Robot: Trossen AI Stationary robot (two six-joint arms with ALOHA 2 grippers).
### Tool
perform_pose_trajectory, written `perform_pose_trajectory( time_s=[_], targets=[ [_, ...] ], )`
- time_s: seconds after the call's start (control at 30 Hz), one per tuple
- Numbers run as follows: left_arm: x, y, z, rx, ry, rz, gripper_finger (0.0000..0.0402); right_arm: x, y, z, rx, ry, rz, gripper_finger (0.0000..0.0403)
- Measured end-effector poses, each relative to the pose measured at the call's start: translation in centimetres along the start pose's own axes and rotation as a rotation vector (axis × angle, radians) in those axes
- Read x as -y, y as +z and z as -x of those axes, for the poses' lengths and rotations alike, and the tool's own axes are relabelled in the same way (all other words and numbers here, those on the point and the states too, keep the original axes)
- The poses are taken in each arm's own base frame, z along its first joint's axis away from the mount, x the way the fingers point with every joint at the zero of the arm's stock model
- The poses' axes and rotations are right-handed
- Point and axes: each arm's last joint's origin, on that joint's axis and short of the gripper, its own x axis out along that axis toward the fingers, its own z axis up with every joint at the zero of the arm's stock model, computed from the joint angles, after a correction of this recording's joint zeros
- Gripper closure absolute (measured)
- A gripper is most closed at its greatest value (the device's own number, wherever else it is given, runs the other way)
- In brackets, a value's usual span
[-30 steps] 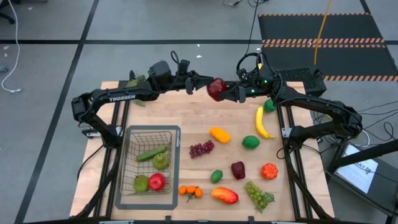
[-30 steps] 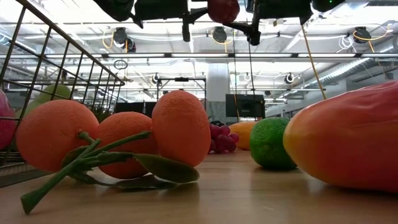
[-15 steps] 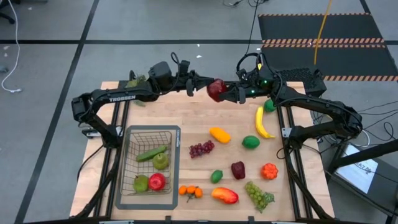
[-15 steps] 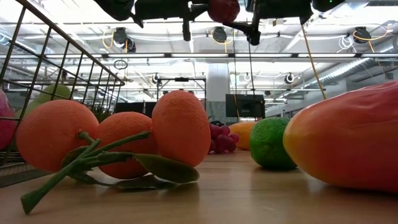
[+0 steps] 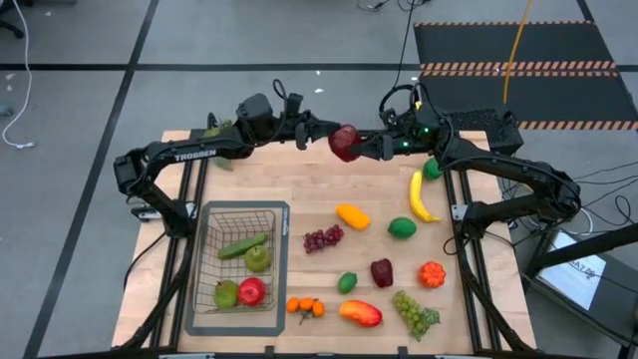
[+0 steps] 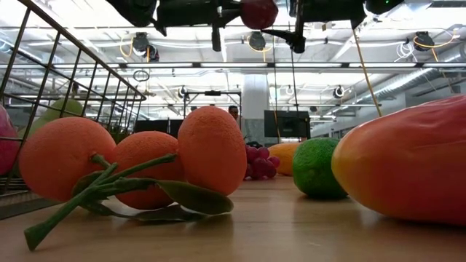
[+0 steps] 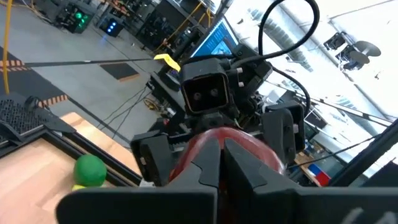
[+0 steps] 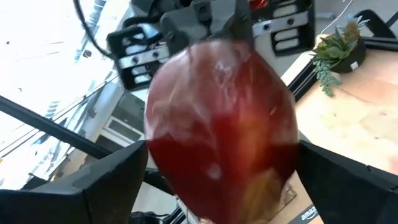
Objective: Build produce basket
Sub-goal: Put the top dark red apple into the wire basket
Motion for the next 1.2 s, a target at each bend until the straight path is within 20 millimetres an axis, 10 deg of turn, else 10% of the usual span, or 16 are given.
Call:
perform_pose_trajectory(
  time_s=[0.43, 0.97, 1.2],
  targets=[
    [2.5, 4.0, 3.6, 0.09, -0.061, -0.06, 0.0397, -1.4, -0.3, 1.6, 0.003, -0.022, 0.045, 0.0019],
    [11.4, 6.1, 9.5, 0.193, -0.125, -0.193, 0.0398, -2.0, -1.3, 1.4, 0.002, -0.062, 0.093, 0.0019],
    [15.3, 5.3, 12.0, 0.209, -0.13, -0.559, 0.0398, -3.0, -1.5, 1.9, 0.002, -0.025, 0.189, 0.0019]
  ],
)
